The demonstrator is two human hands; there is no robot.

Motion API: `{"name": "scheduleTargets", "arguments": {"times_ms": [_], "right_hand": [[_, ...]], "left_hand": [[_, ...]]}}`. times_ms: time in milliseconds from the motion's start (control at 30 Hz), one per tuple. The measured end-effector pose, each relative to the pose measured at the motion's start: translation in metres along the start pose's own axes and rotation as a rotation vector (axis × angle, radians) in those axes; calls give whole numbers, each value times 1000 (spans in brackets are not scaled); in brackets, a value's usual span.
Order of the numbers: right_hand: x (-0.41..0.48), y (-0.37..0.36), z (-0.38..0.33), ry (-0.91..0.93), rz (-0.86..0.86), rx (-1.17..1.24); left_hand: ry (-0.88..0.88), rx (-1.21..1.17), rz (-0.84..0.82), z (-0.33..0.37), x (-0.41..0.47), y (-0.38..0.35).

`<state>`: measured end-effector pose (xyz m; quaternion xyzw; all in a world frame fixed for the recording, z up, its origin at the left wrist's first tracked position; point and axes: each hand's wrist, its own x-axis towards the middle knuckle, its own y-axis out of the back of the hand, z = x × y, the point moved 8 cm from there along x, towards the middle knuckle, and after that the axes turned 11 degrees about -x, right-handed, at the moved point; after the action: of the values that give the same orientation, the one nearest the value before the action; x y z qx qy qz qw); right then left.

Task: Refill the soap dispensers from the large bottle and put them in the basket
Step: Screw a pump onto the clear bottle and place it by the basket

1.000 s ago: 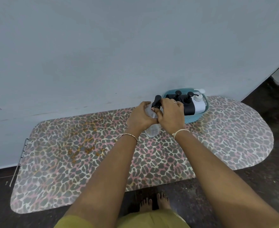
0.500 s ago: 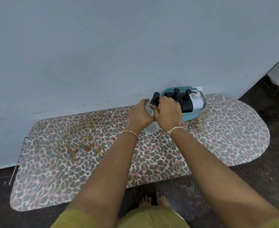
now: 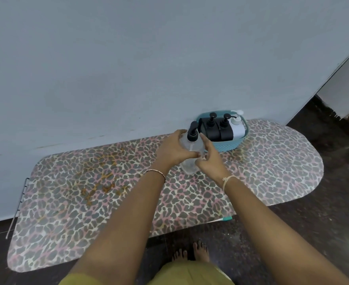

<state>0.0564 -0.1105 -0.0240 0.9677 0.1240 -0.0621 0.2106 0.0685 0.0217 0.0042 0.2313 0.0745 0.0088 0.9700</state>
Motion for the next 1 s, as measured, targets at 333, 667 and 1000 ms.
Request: {"name": "scheduleTargets", "arguments": {"times_ms": [333, 667, 1000], "right_hand": [[-37, 60, 35, -108, 360, -153], [-47, 138, 56, -168, 583, -201], [-6, 212, 86, -234, 627, -191]], "left_hand": [[-97, -88, -123, 44, -22, -60], [-51, -369, -313, 74, -9, -120], [91, -239, 325, 24, 34, -93]]}}
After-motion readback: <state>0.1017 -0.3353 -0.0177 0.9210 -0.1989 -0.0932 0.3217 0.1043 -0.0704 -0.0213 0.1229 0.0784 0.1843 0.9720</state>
